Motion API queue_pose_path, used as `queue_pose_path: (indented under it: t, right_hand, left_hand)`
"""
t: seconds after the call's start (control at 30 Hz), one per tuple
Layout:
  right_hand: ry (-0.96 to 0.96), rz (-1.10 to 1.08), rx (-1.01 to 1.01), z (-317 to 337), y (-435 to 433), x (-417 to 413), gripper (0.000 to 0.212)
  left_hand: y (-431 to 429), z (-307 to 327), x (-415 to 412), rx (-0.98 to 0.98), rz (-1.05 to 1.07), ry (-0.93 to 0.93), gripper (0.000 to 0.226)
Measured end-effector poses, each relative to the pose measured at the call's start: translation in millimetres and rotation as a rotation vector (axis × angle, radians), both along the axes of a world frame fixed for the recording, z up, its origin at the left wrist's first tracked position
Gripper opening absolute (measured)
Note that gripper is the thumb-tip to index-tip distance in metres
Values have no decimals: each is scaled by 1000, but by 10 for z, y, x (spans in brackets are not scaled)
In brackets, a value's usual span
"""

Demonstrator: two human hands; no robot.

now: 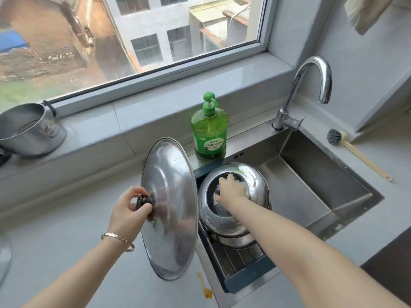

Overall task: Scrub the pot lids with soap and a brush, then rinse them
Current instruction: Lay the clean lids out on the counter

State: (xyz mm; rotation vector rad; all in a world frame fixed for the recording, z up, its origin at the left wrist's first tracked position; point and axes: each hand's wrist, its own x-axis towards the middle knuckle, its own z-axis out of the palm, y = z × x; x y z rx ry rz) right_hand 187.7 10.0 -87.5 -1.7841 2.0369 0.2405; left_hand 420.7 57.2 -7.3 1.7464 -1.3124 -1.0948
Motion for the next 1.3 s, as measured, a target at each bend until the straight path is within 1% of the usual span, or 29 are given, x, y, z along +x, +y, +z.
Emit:
queue_pose_path:
  t: [0.03, 0.1, 0.17, 0.23, 0.37, 0.5, 0.6, 0.7, 0.8, 0.9, 1.03, 1.1, 1.17, 1.3]
  right_hand:
    - [-9, -18, 7, 16, -20, 13, 41]
    - [-9, -54, 11, 89, -37, 18, 45]
    - [20, -40, -3, 218, -24, 36, 46]
    - [105, 37, -48, 391, -6, 90, 43]
    - [273, 237, -191, 796, 42, 287, 35]
    - [389, 407, -261, 1119, 145, 643, 35]
    - [367, 448, -274, 1217, 260, 1023, 37]
    - [308, 427, -247, 1219, 399, 1498, 45]
    - [189, 392, -191, 1141, 552, 2055, 52]
    - [106, 377, -196, 1061, 760, 2657, 40]
    - [-5, 341, -117, 949, 1068, 3497, 25]
    - [-51, 337, -95, 893, 1196, 3885, 26]
    - [-70, 347, -72, 840, 1318, 4232, 28]
    - [-92, 363, -54, 734, 1465, 4757, 31]
  left_hand:
    - [20, -6, 56, 8, 9, 3, 26]
    - [53, -18, 165, 9, 20, 11, 22]
    - [83, -7, 261, 7, 43, 25, 17]
    - [97, -12, 371, 6, 69, 32, 16]
    - [102, -2, 585, -38, 109, 11, 30]
    - [181, 94, 854, -76, 151, 27, 29]
    - [326, 166, 1174, -92, 173, 44, 29]
    - [532, 207, 1639, -109, 177, 4, 28]
    - [804, 194, 2304, -86, 151, -105, 24]
    - [1119, 149, 3117, -40, 105, -271, 21]
    - [1518, 18, 4261, 66, 21, -547, 17]
    - [1687, -78, 4778, 125, -13, -698, 17]
    - [1838, -189, 5221, 200, -69, -815, 22]
    - [2043, -423, 5828, 334, -160, -950, 26]
